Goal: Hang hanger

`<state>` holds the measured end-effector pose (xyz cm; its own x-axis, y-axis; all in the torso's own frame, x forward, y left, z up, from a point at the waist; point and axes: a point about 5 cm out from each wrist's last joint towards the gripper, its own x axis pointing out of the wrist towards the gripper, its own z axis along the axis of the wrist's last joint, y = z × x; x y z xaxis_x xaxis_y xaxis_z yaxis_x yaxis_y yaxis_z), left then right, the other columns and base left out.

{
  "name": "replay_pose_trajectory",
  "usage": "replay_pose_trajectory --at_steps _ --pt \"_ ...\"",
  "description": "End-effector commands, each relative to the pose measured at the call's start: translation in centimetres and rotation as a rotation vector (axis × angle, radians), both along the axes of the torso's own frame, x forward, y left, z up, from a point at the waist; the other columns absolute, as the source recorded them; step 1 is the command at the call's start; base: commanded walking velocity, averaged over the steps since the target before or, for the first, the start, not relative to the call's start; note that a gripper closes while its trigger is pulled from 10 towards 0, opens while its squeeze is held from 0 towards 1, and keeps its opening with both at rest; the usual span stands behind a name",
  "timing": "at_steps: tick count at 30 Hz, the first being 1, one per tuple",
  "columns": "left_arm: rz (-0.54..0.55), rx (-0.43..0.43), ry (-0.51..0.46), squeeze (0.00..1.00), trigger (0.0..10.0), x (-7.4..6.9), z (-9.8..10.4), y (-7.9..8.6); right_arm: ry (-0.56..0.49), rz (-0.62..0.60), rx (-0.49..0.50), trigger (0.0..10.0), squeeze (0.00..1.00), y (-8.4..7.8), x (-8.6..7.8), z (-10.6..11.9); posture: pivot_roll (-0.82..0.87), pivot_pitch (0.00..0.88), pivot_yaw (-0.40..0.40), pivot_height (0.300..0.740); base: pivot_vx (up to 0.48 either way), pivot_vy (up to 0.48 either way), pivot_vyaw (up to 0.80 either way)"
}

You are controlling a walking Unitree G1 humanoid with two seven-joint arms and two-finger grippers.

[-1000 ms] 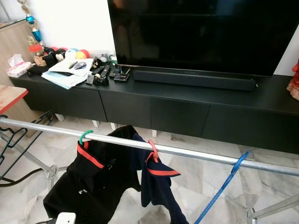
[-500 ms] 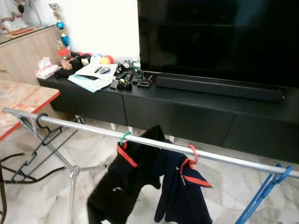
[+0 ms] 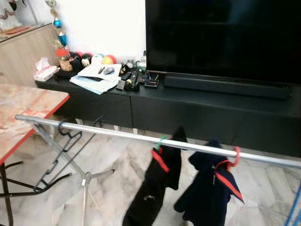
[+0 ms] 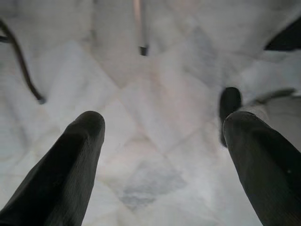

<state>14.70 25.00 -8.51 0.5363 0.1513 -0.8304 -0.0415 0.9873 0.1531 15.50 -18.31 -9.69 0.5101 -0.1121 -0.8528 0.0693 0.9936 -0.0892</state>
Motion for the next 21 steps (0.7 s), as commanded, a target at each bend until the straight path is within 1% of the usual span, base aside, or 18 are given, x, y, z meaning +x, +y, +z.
replay_pose_trajectory --at_steps 1,4,7,13,14,15,18,20,21 --pt "-0.016 -0.01 0.005 0.0 10.0 -0.1 -0.2 -0.5 0.018 -0.02 -0.019 10.0 0.0 -0.9 -0.6 -0.1 0.07 0.041 0.057 0.74 0.0 0.0 0.0" --pt "-0.016 -0.018 0.002 0.0 10.0 -0.1 -0.2 -0.7 0.015 -0.021 -0.021 10.0 0.0 -0.8 -0.5 -0.1 0.07 0.041 0.057 0.74 0.0 0.0 0.0" --pt "-0.014 -0.049 -0.005 0.0 10.0 -0.1 -0.3 -1.0 0.013 -0.023 -0.023 10.0 0.0 -0.7 -0.5 -0.1 0.07 0.047 0.053 0.74 0.0 0.0 0.0" --pt "-0.013 -0.06 -0.01 0.0 10.0 -0.1 -0.3 -1.2 0.016 -0.021 -0.027 10.0 0.0 -0.7 -0.5 -0.1 0.07 0.049 0.051 0.74 0.0 0.0 0.0" --pt "-0.018 -0.061 -0.011 0.0 10.0 -0.1 -0.3 -1.3 0.007 -0.021 -0.049 10.0 0.0 -0.8 -0.4 0.0 0.07 0.049 0.051 0.74 0.0 0.0 0.0" --pt "-0.018 -0.061 -0.011 0.0 10.0 -0.1 -0.3 -1.3 0.007 -0.021 -0.049 10.0 0.0 -0.8 -0.4 0.0 0.07 0.049 0.051 0.74 0.0 0.0 0.0" --pt "-0.021 -0.064 -0.014 0.0 10.0 0.0 -0.3 -1.5 -0.036 -0.06 -0.115 10.0 0.0 -1.6 0.4 0.5 0.07 0.054 0.049 0.74 0.0 0.0 0.0" --pt "-0.022 -0.064 -0.014 0.0 10.0 0.0 -0.4 -1.6 -0.114 -0.174 -0.193 10.0 0.0 -3.1 1.9 1.5 0.06 0.057 0.043 0.74 0.0 0.0 0.0" --pt "-0.022 -0.064 -0.014 0.0 10.0 0.0 -0.4 -1.6 -0.114 -0.174 -0.193 10.0 0.0 -3.1 1.9 1.5 0.06 0.057 0.043 0.74 0.0 0.0 0.0"
